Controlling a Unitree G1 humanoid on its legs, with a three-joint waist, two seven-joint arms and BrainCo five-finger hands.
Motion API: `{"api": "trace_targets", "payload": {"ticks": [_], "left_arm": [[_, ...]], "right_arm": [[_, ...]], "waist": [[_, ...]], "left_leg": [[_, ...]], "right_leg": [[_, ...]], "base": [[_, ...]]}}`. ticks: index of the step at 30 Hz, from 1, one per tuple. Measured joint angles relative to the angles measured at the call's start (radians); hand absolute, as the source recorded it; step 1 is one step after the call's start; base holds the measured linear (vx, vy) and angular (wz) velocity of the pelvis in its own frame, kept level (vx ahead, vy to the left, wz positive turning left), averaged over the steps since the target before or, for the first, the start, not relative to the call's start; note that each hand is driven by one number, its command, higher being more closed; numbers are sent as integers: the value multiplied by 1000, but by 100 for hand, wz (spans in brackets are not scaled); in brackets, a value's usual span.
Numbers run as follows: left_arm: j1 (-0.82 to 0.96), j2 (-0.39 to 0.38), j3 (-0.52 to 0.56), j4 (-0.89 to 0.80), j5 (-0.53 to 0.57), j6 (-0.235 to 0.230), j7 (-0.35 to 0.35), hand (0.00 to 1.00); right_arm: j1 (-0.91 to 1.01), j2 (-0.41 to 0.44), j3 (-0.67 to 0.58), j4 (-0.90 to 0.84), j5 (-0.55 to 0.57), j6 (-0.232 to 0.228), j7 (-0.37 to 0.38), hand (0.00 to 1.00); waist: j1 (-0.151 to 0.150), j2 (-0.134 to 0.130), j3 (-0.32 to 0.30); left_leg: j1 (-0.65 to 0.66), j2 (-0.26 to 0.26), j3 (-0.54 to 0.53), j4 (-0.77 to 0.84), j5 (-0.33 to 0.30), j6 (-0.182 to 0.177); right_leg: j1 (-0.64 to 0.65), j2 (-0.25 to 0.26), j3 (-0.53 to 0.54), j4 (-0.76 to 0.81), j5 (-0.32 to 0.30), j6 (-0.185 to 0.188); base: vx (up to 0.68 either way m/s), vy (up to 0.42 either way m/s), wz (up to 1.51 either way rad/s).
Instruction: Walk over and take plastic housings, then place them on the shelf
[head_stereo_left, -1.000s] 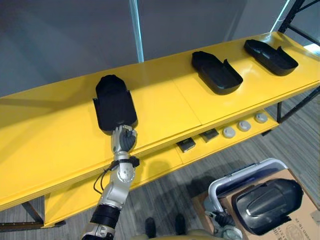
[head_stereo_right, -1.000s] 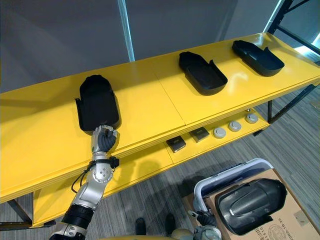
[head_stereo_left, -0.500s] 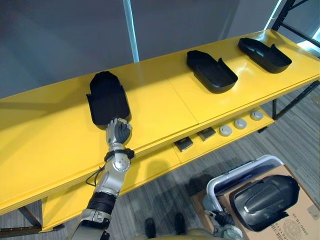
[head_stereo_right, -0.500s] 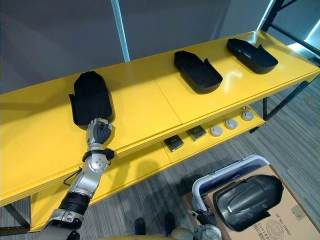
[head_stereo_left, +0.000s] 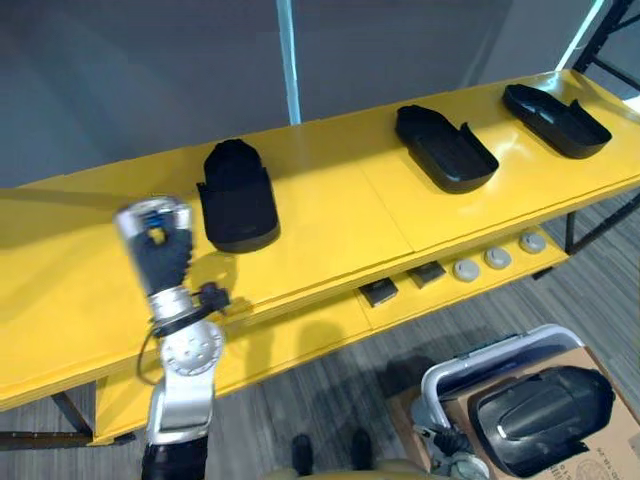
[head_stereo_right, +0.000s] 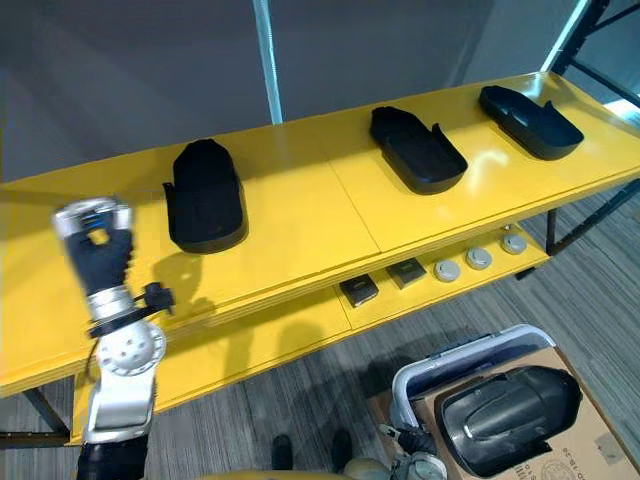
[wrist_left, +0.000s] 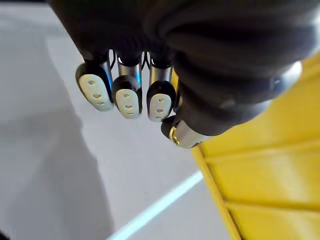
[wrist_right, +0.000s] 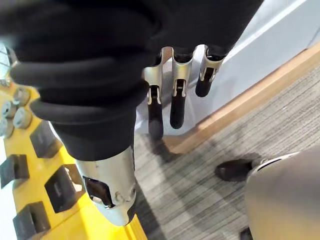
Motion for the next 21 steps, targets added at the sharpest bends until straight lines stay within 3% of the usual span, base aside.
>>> {"api": "trace_targets", "payload": {"ticks": [3, 6, 11, 12, 14, 21], "left_arm": [[96, -48, 21, 34, -99, -6, 25, 100], [165, -96, 27, 160, -168, 1, 2, 100], [195, -102, 17, 531, -219, 78, -158, 100], [194, -101, 9, 619, -229, 87, -200, 0], [168, -99, 0, 775, -288, 92, -264, 0], [82, -88, -11, 1139, -260, 119, -352, 0]], "right_arm": [[12, 1, 4, -11, 0, 6, -9, 0], [31, 4, 42, -59, -1, 11, -23, 0], [45, 36, 54, -150, -28, 36, -19, 0], [49, 44, 60, -179, -39, 39, -18, 0], [50, 58, 69, -215, -40, 42, -18, 0], [46, 59, 4, -205, -41, 40, -20, 0]], "waist": [[19, -5, 1], [35, -12, 0], [34, -25, -7], [33, -26, -11], [34, -26, -13], [33, -10, -47]], "left_leg": [[-1, 2, 0, -4, -9, -1], [7, 4, 12, -2, -15, 8], [29, 10, 50, 1, -16, 9], [35, 9, 52, 1, -17, 9], [44, 7, 57, 1, -22, 8], [46, 1, 67, 0, -31, 9]], "right_leg": [[7, -2, -13, 8, -9, 2], [13, -6, -27, 20, -17, 3], [25, -10, -31, 38, -30, 21], [25, -13, -31, 50, -38, 22], [26, -18, -31, 64, -48, 32], [26, -24, -21, 66, -56, 29]], "base": [[-37, 9, 14], [-11, 8, 6], [1, 7, -2], [13, 26, -5], [7, 17, -1], [23, 8, -2]]}}
